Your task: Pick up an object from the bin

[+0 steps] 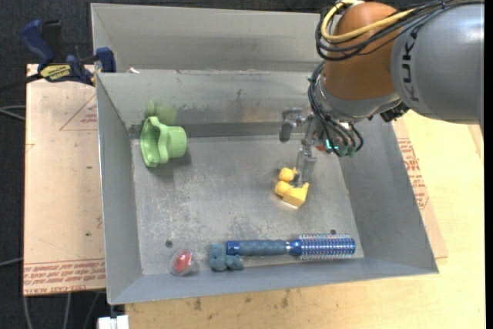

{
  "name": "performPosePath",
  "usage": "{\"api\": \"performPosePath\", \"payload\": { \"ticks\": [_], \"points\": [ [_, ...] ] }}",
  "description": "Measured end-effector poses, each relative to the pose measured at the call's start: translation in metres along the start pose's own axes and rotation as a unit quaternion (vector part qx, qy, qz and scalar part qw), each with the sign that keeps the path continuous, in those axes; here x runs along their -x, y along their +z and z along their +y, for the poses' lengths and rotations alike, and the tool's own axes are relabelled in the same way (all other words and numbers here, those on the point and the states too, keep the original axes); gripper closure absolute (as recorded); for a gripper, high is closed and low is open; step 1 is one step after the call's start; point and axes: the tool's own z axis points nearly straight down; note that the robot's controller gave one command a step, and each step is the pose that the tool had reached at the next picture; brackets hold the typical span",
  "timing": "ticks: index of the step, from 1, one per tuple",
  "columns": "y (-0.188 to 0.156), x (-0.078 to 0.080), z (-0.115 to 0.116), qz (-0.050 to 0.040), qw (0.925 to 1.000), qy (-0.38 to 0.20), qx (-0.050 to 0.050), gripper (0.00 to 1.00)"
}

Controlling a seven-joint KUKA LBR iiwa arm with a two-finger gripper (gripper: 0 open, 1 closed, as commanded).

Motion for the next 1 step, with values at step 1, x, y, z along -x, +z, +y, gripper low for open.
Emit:
{"api": "performPosePath", "payload": {
  "ticks": [1],
  "points": [
    [0.0893,-0.0346,-0.0253,-0.0010,0.9928,-0.120,0.000,0.00]
  ]
}}
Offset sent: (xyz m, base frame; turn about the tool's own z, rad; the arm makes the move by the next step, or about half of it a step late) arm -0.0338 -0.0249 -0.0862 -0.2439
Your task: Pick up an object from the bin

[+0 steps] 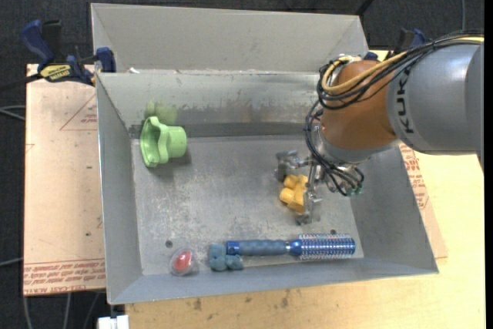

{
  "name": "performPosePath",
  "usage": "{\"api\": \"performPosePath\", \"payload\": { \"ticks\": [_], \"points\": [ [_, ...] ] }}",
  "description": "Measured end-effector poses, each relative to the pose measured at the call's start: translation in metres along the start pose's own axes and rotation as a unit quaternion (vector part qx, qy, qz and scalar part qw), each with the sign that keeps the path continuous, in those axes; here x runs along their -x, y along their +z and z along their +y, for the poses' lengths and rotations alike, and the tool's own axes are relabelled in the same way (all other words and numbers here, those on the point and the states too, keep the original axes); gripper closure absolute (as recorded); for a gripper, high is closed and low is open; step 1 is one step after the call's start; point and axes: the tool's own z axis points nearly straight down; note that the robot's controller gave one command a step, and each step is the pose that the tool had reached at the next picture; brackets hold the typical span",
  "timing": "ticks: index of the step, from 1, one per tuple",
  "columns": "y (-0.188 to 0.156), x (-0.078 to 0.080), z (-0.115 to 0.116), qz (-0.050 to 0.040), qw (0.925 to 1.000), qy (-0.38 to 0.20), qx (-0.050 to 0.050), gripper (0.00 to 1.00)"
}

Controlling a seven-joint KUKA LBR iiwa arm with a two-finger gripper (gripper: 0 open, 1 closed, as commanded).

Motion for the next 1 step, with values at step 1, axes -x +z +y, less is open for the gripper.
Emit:
{"api": "performPosePath", "payload": {
  "ticks": [1],
  "points": [
    [-0.0350,0.0136,-0.0273,-0.0055,0.9999,-0.010,-0.002,0.00]
  ]
}}
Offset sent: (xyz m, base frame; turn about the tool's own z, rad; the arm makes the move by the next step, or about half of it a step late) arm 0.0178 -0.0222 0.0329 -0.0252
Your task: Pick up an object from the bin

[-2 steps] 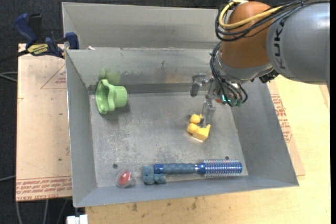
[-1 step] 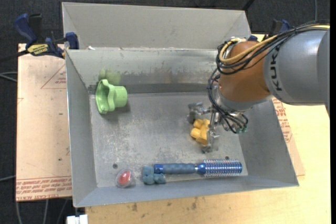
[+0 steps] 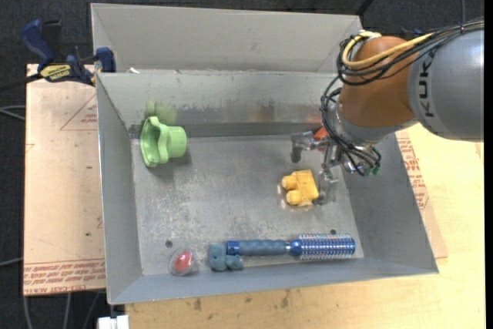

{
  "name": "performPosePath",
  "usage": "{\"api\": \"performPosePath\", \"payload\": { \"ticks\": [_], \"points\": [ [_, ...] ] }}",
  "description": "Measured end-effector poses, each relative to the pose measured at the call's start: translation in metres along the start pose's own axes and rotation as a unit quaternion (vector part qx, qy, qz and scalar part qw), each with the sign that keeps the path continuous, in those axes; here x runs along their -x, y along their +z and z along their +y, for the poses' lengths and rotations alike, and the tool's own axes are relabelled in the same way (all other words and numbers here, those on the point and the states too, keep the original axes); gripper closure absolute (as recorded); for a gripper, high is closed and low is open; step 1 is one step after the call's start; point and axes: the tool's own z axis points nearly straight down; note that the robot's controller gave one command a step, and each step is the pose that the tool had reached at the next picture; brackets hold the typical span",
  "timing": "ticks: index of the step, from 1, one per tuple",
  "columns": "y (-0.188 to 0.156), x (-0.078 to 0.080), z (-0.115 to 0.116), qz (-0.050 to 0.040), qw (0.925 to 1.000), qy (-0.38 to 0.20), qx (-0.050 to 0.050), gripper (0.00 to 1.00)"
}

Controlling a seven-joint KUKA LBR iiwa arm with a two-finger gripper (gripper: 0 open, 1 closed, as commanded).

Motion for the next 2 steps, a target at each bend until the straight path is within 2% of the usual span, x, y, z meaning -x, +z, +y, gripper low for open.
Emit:
{"api": "performPosePath", "payload": {
  "ticks": [1,2],
  "points": [
    [0.000,-0.004,0.009,0.0028,0.9999,-0.013,0.002,0.00],
    [0.034,-0.005,0.011,0.0039,1.0000,0.007,0.002,0.00]
  ]
}}
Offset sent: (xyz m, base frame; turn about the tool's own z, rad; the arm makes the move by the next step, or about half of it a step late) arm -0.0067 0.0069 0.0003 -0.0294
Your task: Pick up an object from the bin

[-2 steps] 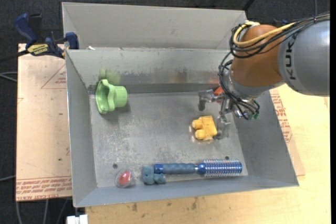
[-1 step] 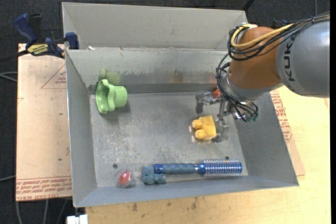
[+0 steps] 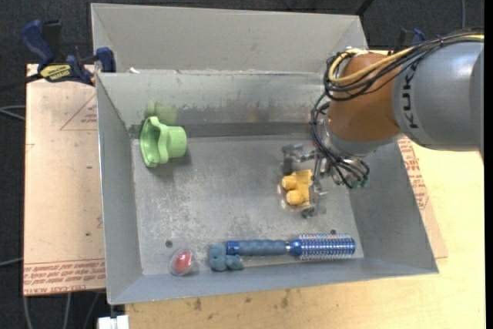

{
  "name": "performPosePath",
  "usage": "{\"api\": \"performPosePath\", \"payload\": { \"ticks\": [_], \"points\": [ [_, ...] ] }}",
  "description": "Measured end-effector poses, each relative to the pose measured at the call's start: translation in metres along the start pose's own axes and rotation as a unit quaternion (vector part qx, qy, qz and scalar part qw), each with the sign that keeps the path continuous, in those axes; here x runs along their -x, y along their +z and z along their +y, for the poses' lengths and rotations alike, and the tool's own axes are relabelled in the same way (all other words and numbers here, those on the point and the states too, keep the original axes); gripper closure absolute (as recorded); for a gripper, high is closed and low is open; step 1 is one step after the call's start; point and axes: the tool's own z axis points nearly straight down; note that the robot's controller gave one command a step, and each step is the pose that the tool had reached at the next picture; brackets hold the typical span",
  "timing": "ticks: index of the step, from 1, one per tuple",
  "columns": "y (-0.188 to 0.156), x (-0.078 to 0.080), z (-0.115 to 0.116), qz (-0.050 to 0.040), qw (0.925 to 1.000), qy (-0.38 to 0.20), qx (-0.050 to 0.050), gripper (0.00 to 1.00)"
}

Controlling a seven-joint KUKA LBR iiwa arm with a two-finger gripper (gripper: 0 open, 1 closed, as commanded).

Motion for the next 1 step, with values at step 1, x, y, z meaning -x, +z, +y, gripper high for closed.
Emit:
{"api": "performPosePath", "payload": {
  "ticks": [1],
  "points": [
    [-0.0003,0.0008,0.0003,-0.0012,1.0000,0.000,-0.001,0.00]
  ]
}}
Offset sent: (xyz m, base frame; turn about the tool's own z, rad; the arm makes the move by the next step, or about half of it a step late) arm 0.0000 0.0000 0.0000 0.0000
